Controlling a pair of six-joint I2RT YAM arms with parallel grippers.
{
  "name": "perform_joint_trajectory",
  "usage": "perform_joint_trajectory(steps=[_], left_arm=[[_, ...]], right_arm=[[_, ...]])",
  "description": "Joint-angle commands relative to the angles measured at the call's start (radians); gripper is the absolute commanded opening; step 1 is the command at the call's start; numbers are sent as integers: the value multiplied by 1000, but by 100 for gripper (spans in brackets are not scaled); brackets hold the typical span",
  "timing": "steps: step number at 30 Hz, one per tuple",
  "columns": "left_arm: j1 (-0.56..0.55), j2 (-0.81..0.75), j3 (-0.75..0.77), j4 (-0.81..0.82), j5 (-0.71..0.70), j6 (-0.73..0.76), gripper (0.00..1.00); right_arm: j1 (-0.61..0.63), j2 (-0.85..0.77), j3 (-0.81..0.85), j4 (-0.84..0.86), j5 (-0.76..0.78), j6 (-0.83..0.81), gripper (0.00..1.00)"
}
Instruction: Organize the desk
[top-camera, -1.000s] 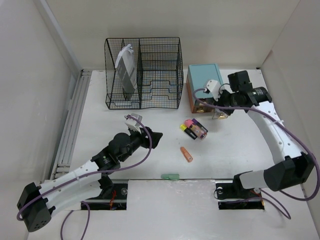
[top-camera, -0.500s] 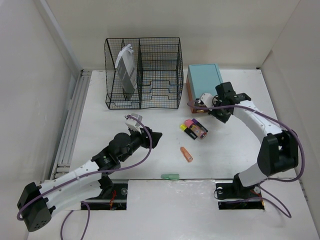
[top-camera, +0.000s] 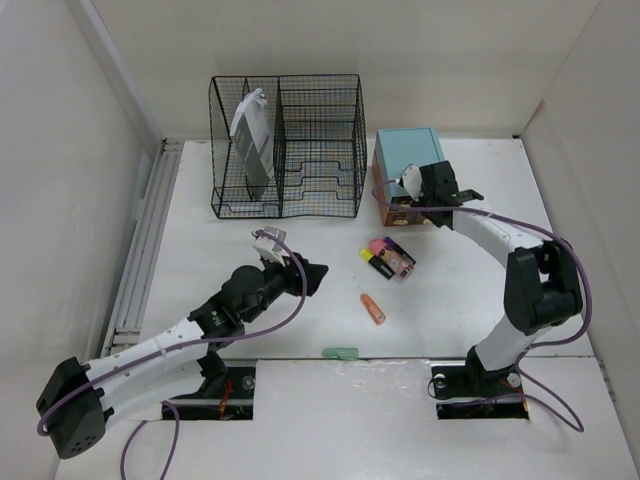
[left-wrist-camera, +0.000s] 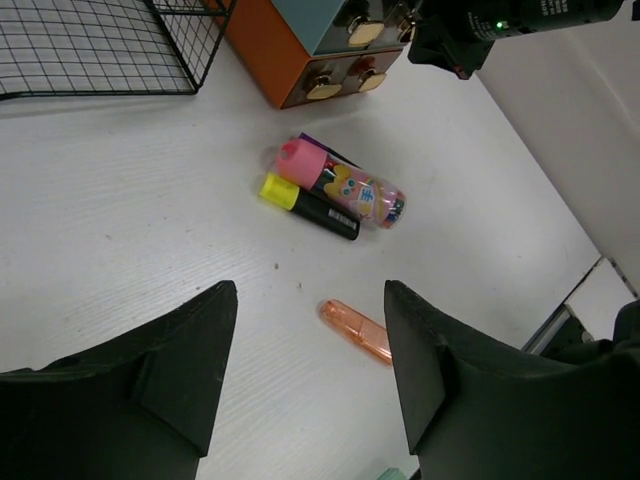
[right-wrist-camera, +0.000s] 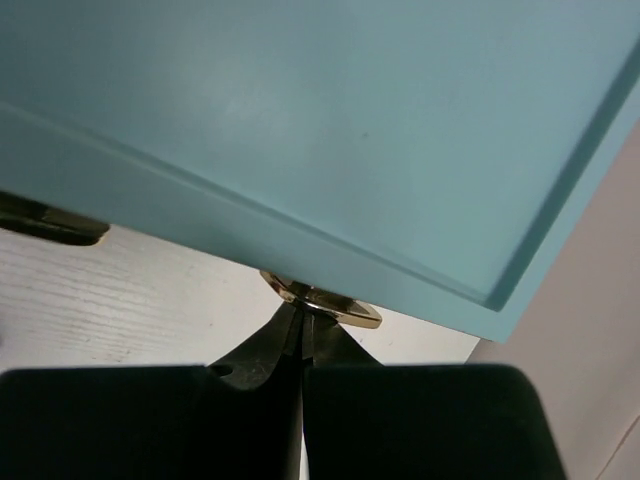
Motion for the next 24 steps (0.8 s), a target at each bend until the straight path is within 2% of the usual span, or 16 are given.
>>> perform_joint_trajectory(steps=[1, 3, 5, 7, 9, 10, 11, 12, 14, 15, 16, 18, 19, 20, 22, 24], left_arm=[[-6, 46, -26, 155, 28, -66, 55], [-6, 85, -40, 237, 71, -97, 49], [-6, 178, -50, 406, 89, -163, 33], [-6, 273, -50, 529, 111, -206, 5], [-6, 452, 31, 663, 147, -263, 0], [-15, 515, 64, 697, 158, -281, 0], [-15, 578, 145, 721, 158, -304, 0], [-15, 702, 187, 773, 187, -327, 0], [-15, 824, 270, 820, 207, -405, 2], [-15, 940, 355, 847, 218, -432, 8], [0, 995, 396, 860, 232, -461, 21], [10, 1097, 494, 898, 241, -542, 25], [19, 1181, 520, 945, 256, -567, 29], [19, 1213, 543, 946, 246, -594, 35], [19, 1281, 610, 949, 229, -620, 40], [19, 1304, 650, 915, 188, -621, 44]], right_arm=[[19, 8, 11, 155, 78, 44, 0], [19, -17, 2, 164, 63, 55, 0], [19, -76, -23, 152, 35, 64, 0], [19, -153, -32, 76, -124, 64, 0], [1, -325, -76, 63, -251, 32, 2], [-14, -389, -98, 95, -329, 32, 20], [-27, -452, -121, 125, -353, 53, 54], [-36, -554, -162, 155, -376, 84, 100], [-60, -616, -172, 173, -397, 122, 100], [-73, -632, -149, 173, -416, 168, 100], [-88, -632, -133, 158, -434, 200, 94], [-146, -632, -109, 130, -524, 245, 73], [-162, -632, -98, 130, -551, 292, 45], [-186, -632, -98, 130, -590, 317, 31], [-197, -643, -98, 141, -618, 373, 14], [-209, -652, -110, 159, -653, 403, 12]])
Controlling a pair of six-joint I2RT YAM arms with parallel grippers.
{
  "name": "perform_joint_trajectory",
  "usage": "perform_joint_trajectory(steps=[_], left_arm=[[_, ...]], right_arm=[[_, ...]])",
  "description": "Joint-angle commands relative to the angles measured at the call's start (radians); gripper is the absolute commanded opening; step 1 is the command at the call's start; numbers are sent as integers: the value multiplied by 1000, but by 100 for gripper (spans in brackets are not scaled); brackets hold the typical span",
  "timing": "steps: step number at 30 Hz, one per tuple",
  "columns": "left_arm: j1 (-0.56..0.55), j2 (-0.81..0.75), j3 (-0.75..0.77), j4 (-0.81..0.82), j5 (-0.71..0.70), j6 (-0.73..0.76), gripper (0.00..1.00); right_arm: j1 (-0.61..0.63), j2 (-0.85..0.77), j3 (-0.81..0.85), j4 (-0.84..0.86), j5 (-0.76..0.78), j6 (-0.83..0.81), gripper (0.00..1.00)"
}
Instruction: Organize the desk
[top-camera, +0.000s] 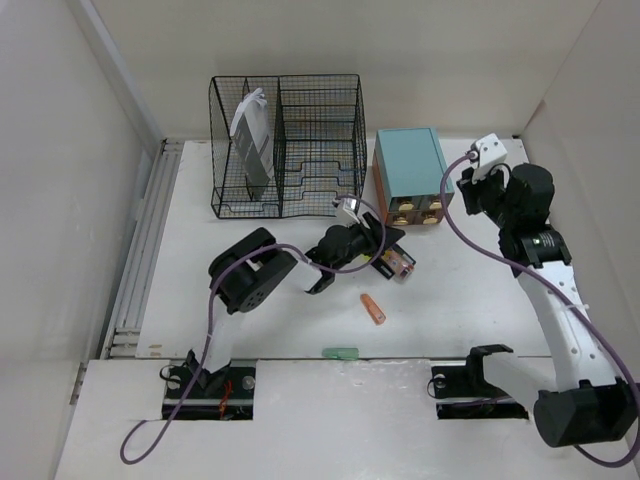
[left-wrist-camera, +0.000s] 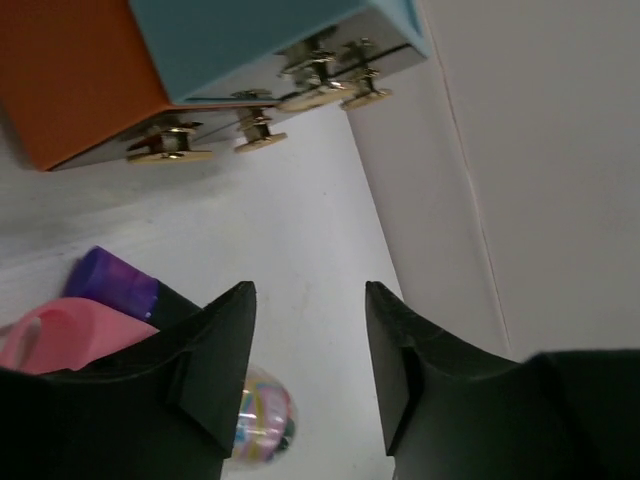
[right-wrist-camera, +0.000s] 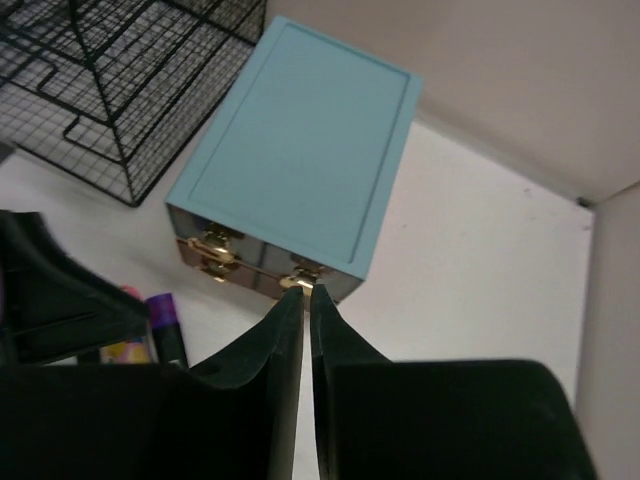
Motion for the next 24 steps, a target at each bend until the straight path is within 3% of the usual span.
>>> perform_joint_trajectory(steps=[1, 6, 11, 18, 24], left_arm=[[4, 14, 106, 70, -38, -73, 46], [4, 57, 208, -34, -77, -55, 53], [14, 89, 266, -44, -86, -55, 54], [23, 120, 393, -232, -106, -55, 54], [23, 111, 366, -291, -138, -92, 54]], right_arm=[[-15, -11, -11, 40, -128, 135, 12], [-52, -11, -32, 59, -164, 155, 12], [-52, -21, -51, 59, -173, 155, 12], [-52, -41, -51, 68, -173, 155, 12], [-52, -50, -51, 68, -162, 155, 12]])
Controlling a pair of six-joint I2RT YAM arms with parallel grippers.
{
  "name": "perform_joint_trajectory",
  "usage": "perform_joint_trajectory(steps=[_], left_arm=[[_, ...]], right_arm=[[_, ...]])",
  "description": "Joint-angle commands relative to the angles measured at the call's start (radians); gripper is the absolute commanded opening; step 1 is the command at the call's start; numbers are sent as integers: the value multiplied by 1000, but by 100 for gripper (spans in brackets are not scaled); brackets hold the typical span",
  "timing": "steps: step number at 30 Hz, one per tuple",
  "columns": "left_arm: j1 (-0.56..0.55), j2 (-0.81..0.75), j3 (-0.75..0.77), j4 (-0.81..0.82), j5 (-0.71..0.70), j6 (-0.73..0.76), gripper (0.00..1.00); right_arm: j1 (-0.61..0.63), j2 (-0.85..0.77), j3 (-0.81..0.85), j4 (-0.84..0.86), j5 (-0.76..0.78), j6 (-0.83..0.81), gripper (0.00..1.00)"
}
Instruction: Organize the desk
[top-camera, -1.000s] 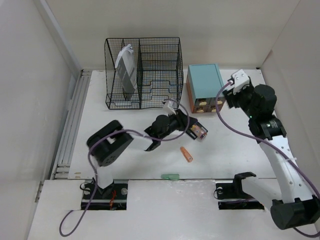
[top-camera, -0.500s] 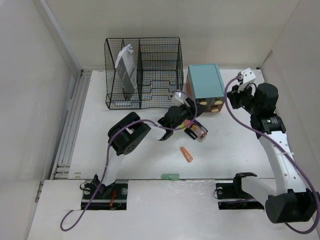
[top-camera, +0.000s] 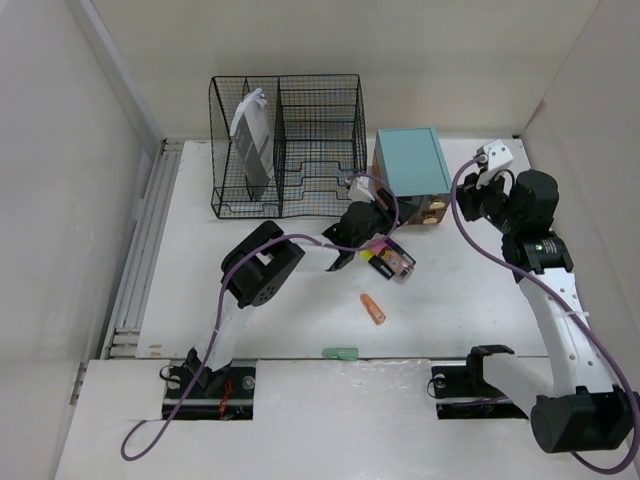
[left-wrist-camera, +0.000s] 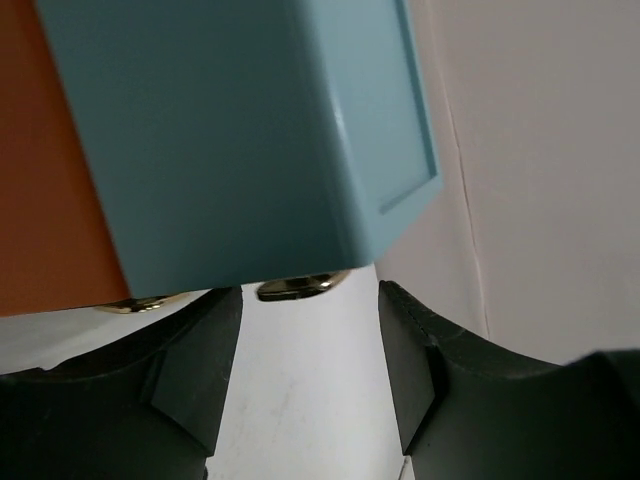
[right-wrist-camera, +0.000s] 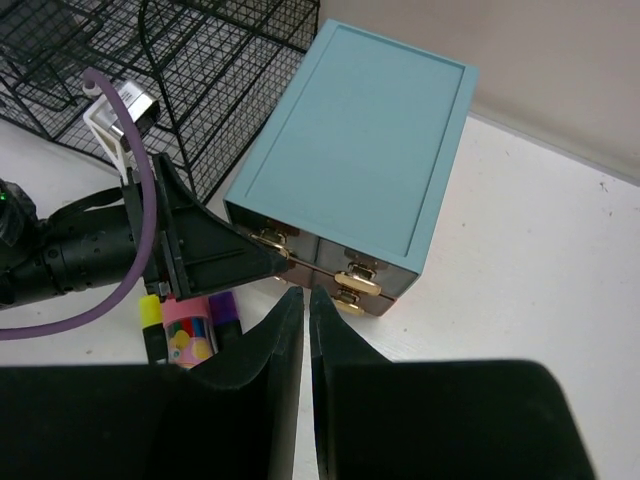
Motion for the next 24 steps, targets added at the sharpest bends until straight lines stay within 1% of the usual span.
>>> perform_joint_trajectory(steps=[1, 6, 12, 17, 21, 24], left_arm=[[10, -15, 14, -25, -54, -21, 54], [10, -15, 23, -57, -120, -30, 54], [10, 6, 54, -48, -140, -39, 54], [10, -13, 26, 23, -140, -48, 54], [10, -38, 5, 43, -131, -59, 54], [10, -47, -23, 92, -120, -79, 52]], right_arm=[[-3, -21, 2, 60, -11, 13, 12], [-3, -30, -8, 60, -11, 22, 12], [-3, -30, -8, 70, -11, 22, 12], [-3, -30, -18, 70, -11, 13, 12], [-3, -21, -18, 70, -20, 13, 12], [-3, -21, -18, 70, -21, 13, 12]])
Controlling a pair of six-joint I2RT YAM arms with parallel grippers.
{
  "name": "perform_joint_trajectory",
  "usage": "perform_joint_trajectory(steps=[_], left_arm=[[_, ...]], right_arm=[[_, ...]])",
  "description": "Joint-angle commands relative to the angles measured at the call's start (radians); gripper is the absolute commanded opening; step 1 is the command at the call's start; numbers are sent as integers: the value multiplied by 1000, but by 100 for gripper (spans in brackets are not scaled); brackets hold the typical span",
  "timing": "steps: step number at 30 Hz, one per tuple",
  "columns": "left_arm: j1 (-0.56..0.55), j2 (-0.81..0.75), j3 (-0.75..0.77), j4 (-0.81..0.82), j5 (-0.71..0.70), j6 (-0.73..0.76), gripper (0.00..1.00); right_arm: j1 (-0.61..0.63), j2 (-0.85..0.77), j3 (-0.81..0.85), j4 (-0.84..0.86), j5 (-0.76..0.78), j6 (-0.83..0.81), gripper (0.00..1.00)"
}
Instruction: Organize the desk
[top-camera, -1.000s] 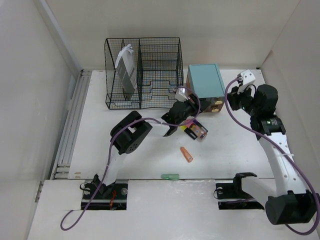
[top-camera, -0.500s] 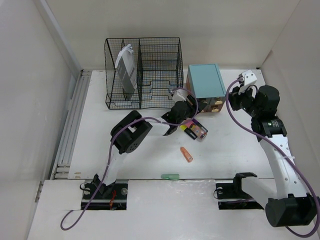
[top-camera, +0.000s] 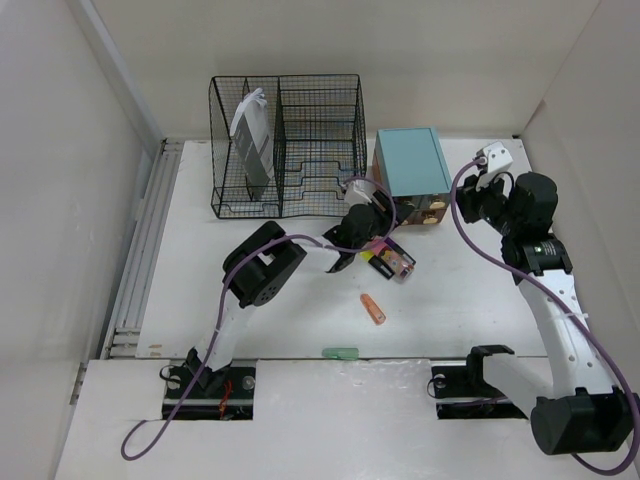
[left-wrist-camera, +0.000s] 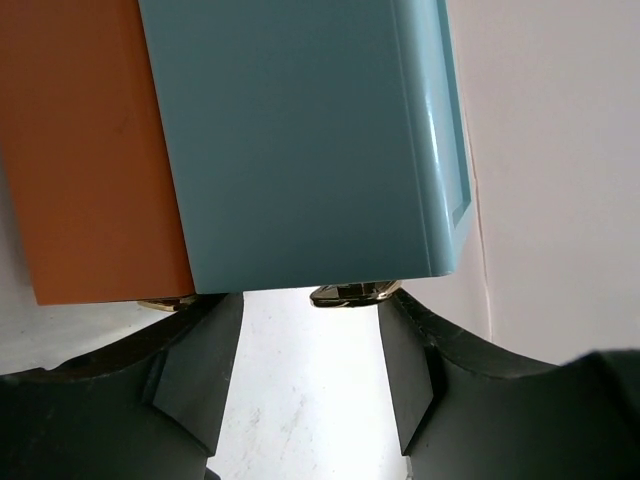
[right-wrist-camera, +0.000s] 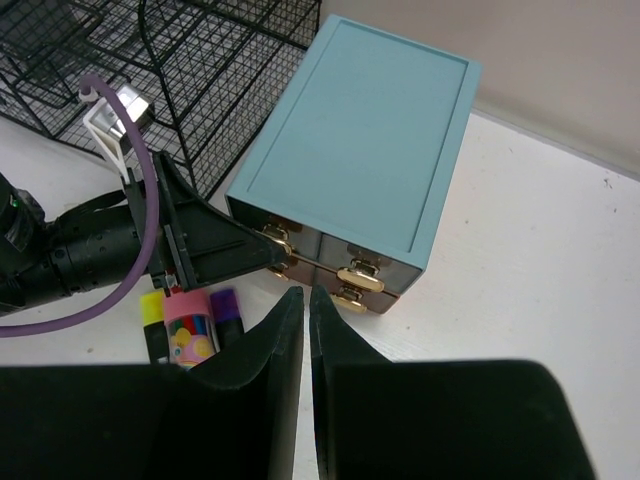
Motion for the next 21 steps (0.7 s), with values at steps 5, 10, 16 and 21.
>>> perform_joint_trajectory(steps=[5, 10, 16, 21], left_arm=[[11, -68, -18, 112, -62, -62, 52], [11, -68, -18, 135, -104, -80, 52], [11, -77, -18, 144, -134, -141, 51], [11, -77, -39, 178, -145, -215, 50]], right_arm=[[-3, -10, -7, 61, -20, 8, 12], [-3, -10, -7, 61, -29, 8, 12], [-3, -10, -7, 61, -29, 8, 12], [-3, -10, -7, 61, -38, 8, 12]])
